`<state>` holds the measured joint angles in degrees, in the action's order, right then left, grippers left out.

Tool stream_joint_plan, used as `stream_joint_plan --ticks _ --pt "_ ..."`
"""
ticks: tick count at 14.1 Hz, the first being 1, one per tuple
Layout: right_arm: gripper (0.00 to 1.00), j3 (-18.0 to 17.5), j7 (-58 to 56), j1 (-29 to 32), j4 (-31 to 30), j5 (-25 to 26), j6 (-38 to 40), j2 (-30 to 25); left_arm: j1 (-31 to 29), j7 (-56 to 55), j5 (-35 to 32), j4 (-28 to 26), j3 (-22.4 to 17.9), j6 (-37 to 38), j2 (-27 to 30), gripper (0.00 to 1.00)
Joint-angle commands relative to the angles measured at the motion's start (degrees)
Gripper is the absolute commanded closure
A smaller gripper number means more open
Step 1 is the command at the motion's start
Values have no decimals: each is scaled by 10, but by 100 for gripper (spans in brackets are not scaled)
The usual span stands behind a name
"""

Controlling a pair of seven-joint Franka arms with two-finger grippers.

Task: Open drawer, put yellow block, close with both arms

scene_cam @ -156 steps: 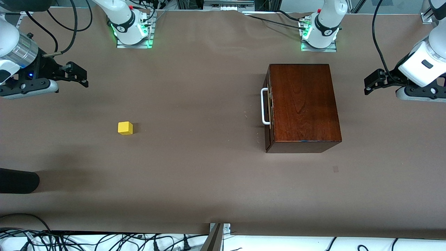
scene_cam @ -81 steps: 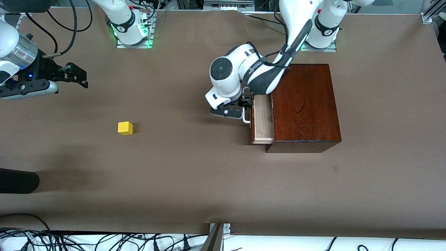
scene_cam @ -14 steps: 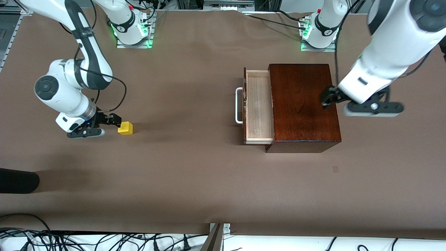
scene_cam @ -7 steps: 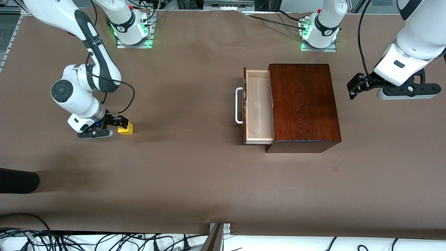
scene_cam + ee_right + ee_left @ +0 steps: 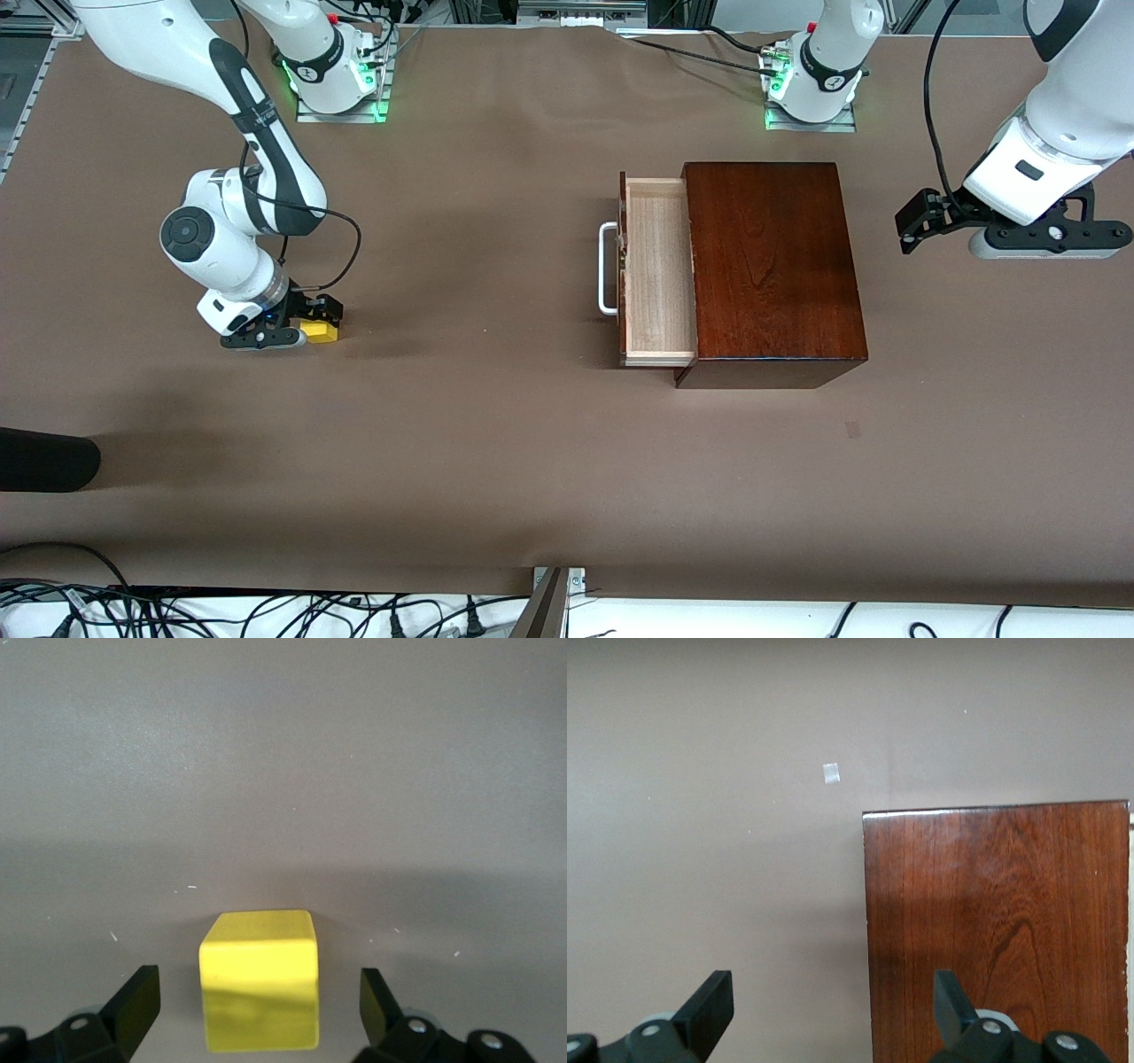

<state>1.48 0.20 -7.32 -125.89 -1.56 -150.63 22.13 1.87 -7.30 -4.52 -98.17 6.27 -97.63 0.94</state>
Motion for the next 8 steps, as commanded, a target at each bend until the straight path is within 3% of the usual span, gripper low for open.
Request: stream_joint_plan --ticks 1,3,4,5,8 --pt "0 -2 9 -1 -7 -3 -29 14 -7 20 13 5 8 30 1 0" --pt "5 -2 9 -1 -7 -3 -31 19 -4 21 12 9 8 29 -5 0" --pt "12 -2 9 -1 -7 -3 -32 20 -1 21 11 10 8 27 -9 0" --pt "22 -2 9 -1 -7 -3 -32 23 -1 21 12 10 8 27 -16 0" --pt "63 -2 6 -1 -7 -3 -32 24 -6 21 10 30 8 22 -35 0"
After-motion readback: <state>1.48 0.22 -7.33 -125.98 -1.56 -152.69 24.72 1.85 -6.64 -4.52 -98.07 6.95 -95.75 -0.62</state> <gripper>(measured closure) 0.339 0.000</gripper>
